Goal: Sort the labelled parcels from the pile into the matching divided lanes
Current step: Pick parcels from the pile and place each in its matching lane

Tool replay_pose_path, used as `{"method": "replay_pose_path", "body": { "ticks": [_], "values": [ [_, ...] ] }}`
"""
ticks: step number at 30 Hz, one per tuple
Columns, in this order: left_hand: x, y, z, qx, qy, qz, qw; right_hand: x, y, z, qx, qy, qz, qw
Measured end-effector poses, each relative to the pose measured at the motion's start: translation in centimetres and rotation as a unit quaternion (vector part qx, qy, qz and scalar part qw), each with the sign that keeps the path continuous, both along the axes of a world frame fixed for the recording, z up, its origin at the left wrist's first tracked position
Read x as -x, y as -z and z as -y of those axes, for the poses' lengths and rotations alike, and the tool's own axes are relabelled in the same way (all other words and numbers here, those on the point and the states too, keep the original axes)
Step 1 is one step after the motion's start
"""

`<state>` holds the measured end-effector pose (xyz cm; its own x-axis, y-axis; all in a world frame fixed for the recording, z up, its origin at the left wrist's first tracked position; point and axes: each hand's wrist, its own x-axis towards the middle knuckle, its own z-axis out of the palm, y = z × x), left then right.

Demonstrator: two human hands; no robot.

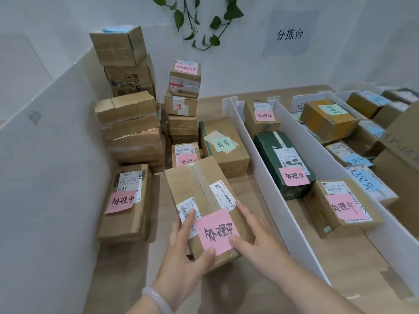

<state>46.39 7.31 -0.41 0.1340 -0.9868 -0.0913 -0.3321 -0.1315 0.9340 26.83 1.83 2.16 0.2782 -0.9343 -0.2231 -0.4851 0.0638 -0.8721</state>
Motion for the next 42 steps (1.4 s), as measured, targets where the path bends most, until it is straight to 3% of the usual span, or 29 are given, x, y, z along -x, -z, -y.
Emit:
{"method": "replay_pose_path", "body": {
  "ticks": [5, 12, 26, 35, 42],
  "values": [
    [2.9, -3.4, 1.6, 0.088, 0.028, -0.006, 0.996, 2.7, -3.5, -0.6, 0.069, 0.040, 0.013, 0.997],
    [9.8, -7.6, 4.1, 0.144, 0.059, -0.022, 0.988, 9.7, -8.5, -0.1, 0.107, 0.093, 0.027, 0.990],
    [25.0, -8.4, 4.0, 0.053, 0.111, -0.018, 0.992, 24.3, -8.2, -1.1, 0.049, 0.150, 0.054, 0.986],
    [27.4, -5.1, 2.0, -0.017, 0.064, -0.039, 0.997, 27.0, -5.3, -1.2, 0.000, 0.055, 0.018, 0.998],
    [27.2, -5.5, 1.2, -0.018, 0.021, -0.015, 1.000, 26.8, -4.6, -0.6, 0.001, 0.007, 0.027, 1.000]
  ]
}}
